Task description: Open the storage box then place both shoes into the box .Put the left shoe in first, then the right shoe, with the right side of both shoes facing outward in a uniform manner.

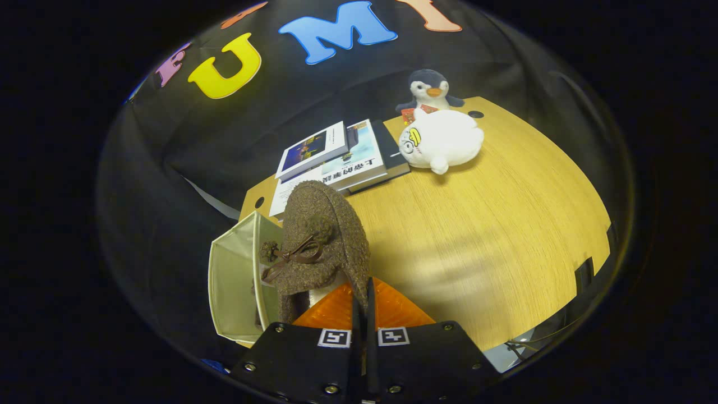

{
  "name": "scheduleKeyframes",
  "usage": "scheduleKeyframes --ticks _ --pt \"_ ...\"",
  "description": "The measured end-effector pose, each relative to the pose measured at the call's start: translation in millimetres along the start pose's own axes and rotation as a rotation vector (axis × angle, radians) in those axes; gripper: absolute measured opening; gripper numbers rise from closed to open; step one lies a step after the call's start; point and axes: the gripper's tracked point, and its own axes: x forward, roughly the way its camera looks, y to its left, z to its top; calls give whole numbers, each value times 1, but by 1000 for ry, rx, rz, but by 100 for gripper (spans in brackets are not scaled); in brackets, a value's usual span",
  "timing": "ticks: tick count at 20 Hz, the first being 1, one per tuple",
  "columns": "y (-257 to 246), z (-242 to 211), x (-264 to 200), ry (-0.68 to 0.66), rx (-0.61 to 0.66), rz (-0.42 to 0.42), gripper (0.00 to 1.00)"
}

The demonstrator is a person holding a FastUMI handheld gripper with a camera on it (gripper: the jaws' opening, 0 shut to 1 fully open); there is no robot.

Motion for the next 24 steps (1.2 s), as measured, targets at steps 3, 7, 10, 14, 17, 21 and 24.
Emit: scheduleKeyframes --ticks 3,7,10,14,17,21,24 --pt "37 0 0 -6 -4 41 3" --pt "84 -2 1 -20 -24 92 3" --pt "117 -5 5 -26 -32 127 3" --pt "152 -19 22 -11 -52 148 4" --pt "168 -36 39 18 -63 143 4" --pt "170 -48 60 17 -79 94 4" --pt "166 -50 69 2 -83 56 4"
